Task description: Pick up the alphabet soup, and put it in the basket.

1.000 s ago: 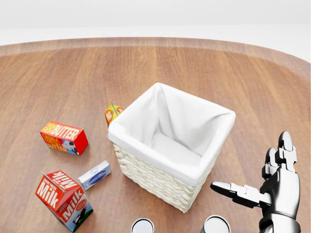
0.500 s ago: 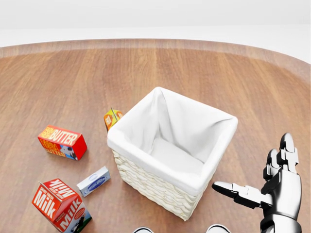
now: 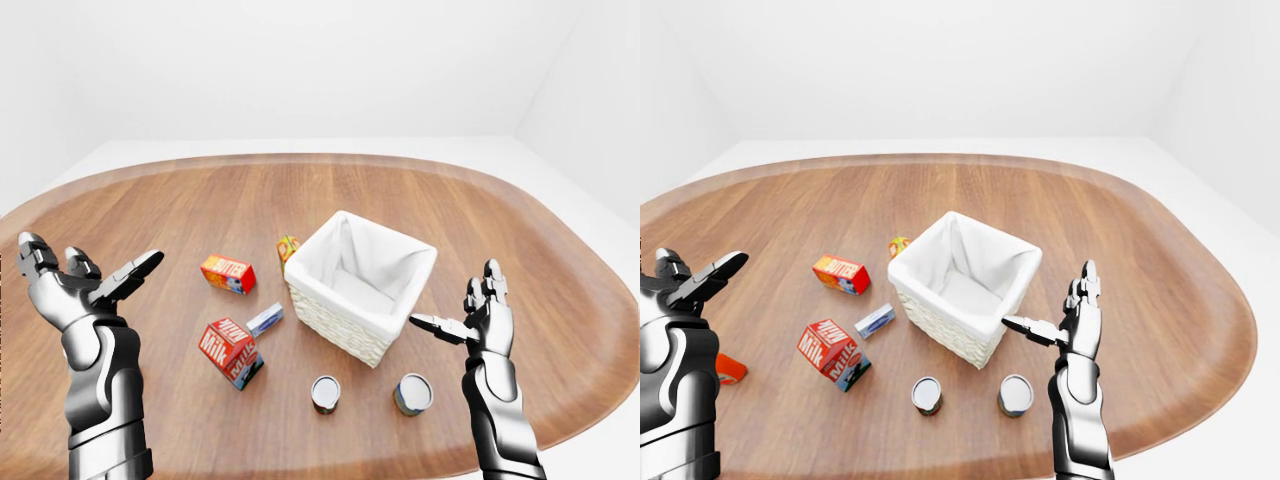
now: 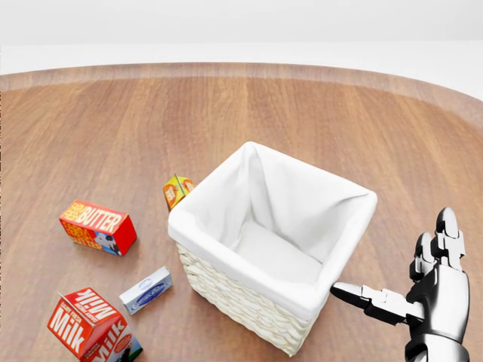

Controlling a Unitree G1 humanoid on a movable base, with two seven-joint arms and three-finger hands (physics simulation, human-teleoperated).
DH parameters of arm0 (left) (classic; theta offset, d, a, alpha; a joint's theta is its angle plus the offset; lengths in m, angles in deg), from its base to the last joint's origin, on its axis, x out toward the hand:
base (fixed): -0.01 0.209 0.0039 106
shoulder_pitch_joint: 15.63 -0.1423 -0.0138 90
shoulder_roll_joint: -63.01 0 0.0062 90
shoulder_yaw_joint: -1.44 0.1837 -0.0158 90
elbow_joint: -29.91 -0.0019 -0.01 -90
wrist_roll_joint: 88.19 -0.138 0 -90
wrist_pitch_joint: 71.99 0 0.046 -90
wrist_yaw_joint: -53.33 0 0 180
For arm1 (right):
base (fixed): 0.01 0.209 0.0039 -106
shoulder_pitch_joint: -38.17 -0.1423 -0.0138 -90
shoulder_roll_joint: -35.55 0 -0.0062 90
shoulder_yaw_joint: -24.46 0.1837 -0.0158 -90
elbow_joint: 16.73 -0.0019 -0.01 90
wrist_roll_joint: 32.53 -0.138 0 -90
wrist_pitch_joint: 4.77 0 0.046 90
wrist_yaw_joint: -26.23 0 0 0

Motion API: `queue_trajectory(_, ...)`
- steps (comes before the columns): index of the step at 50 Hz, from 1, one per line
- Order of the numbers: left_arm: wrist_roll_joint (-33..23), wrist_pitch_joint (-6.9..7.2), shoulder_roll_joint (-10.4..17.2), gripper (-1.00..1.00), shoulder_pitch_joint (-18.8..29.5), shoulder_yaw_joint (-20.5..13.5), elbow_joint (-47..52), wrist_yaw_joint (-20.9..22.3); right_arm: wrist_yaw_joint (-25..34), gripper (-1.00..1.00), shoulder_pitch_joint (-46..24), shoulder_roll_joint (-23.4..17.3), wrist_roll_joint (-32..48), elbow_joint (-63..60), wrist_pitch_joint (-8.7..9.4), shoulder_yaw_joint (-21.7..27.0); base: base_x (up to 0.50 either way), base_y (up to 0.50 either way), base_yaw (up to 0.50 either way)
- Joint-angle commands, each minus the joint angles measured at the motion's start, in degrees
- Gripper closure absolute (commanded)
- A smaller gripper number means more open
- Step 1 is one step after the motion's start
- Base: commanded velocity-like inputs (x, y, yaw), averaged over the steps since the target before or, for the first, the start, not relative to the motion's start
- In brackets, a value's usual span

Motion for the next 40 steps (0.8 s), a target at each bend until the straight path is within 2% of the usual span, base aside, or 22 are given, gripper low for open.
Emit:
queue_trajectory(1, -0.2, -0.42, 0.0, -1.00, 0.1, 0.1, -0.5, 0.1, 0.0, -1.00, 0.2, 0.1, 0.0, -0.1, -0.11, 0.2, 0.10, 0.00, 0.00)
queue_trajectory(4, -0.2, -0.59, 0.0, -1.00, 0.2, 0.2, -0.7, 0.1, 0.1, -1.00, -0.1, -0.1, -0.1, 0.6, -0.54, 0.3, 0.10, 0.00, 0.00)
queue_trajectory(6, -0.2, -0.62, 0.0, -1.00, 0.1, 0.2, -0.6, 0.2, 0.0, -1.00, 0.2, 0.0, -0.2, 0.0, -0.04, 0.2, 0.11, 0.00, 0.00)
queue_trajectory(11, -0.2, -0.62, 0.0, -1.00, 0.1, 0.2, -0.6, 0.1, 0.2, -1.00, 0.2, 0.0, -0.3, 0.2, -0.23, 0.3, 0.11, 0.00, 0.00)
queue_trajectory(16, -0.3, -0.65, 0.0, -1.00, 0.1, 0.2, -0.7, 0.1, 0.5, -1.00, 1.5, 0.2, -0.7, -1.7, 0.57, 0.5, 0.10, 0.00, 0.00)
queue_trajectory(19, -0.4, -0.48, 0.0, -1.00, 0.0, 0.1, -0.4, -0.1, 2.9, -1.00, 2.9, 0.2, -1.8, -3.2, 1.69, 0.6, 0.00, 0.00, 0.00)
queue_trajectory(21, -0.6, -0.87, -0.1, -1.00, 0.1, 0.2, -0.8, 0.0, 3.7, -1.00, 3.8, 0.5, -2.3, -5.1, 3.05, 0.8, 0.00, 0.00, 0.00)
queue_trajectory(22, -0.5, -0.58, -0.1, -1.00, 0.0, 0.2, -0.4, -0.2, 4.9, -1.00, 4.5, 0.2, -2.2, -6.3, 4.31, 0.6, 0.00, 0.00, 0.00)
queue_trajectory(24, -0.5, -0.45, -0.1, -1.00, -0.2, 0.1, -0.2, -0.2, 5.8, -1.00, 5.1, 0.2, -0.6, -6.7, 4.04, 0.7, 0.00, 0.00, 0.00)
queue_trajectory(26, -0.6, -0.56, -0.1, -1.00, 0.0, 0.1, -0.6, 0.0, 6.9, -1.00, 6.5, 0.7, -1.2, -9.5, 4.50, 1.3, 0.00, 0.00, 0.00)
queue_trajectory(30, -0.7, -0.76, 0.0, -1.00, 0.1, 0.2, -1.1, 0.1, 14.2, -1.00, 10.2, 1.0, -2.7, -12.8, 4.50, 2.0, 0.00, 0.00, 0.00)
queue_trajectory(36, -1.0, -0.81, -0.1, -1.00, 0.1, 0.3, -1.1, 0.0, 19.4, -1.00, 13.2, 2.0, 1.8, -16.2, 4.50, 2.3, 0.00, 0.00, 0.00)
queue_trajectory(40, -1.2, -1.03, -0.2, -1.00, 0.0, 0.3, -1.2, 0.0, 22.8, -1.00, 15.0, 3.1, 0.9, -17.0, 4.50, 5.1, 0.00, 0.00, 0.00)
